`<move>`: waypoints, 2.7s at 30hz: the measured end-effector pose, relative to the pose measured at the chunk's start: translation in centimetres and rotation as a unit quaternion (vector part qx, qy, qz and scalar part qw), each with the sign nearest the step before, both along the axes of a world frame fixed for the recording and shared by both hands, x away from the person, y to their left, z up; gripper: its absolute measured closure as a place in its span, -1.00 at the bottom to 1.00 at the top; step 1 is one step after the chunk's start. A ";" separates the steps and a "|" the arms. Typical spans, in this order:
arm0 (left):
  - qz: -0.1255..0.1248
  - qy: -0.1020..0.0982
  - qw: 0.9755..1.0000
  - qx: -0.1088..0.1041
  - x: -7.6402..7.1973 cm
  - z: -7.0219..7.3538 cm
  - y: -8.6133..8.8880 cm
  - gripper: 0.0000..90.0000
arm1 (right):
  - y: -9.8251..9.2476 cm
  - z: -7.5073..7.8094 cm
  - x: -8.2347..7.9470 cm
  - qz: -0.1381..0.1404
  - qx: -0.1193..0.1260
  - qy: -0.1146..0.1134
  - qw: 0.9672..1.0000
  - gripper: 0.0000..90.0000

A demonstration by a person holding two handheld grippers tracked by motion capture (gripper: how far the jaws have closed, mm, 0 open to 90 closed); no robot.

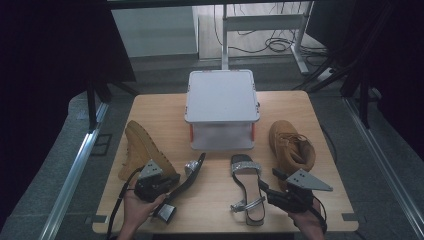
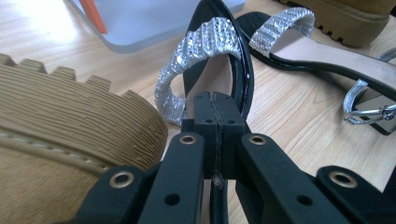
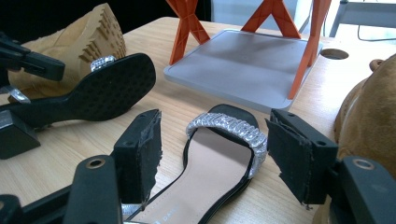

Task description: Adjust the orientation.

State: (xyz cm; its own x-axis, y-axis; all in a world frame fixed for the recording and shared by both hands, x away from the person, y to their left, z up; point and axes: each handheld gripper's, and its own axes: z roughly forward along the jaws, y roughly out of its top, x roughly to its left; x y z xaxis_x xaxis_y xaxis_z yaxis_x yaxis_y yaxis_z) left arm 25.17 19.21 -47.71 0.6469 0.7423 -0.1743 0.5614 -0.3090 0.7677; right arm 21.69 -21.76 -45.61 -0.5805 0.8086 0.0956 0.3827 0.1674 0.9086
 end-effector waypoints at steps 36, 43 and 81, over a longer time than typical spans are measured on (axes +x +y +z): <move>-0.077 0.062 0.992 0.078 -1.5 -1.8 -7.3 0.96 | -0.4 -1.0 0.1 -0.035 -0.013 0.014 0.999 -0.23; -0.091 0.072 0.992 0.058 -1.7 -1.2 -7.2 0.95 | -0.7 -1.1 0.1 -0.038 -0.010 0.010 0.999 -0.23; -0.114 0.123 0.982 0.085 -1.4 -2.2 -6.3 0.99 | -1.3 -1.5 0.1 -0.052 -0.008 0.021 0.998 -0.23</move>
State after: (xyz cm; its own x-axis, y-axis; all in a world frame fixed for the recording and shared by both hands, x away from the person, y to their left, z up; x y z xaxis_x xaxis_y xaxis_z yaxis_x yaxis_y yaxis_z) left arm 23.81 12.91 -49.88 0.7535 0.6154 -0.2312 0.6245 -0.5601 0.5443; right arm 21.79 -23.03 -47.14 -0.4894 0.8657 0.1050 0.4370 0.1394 0.8886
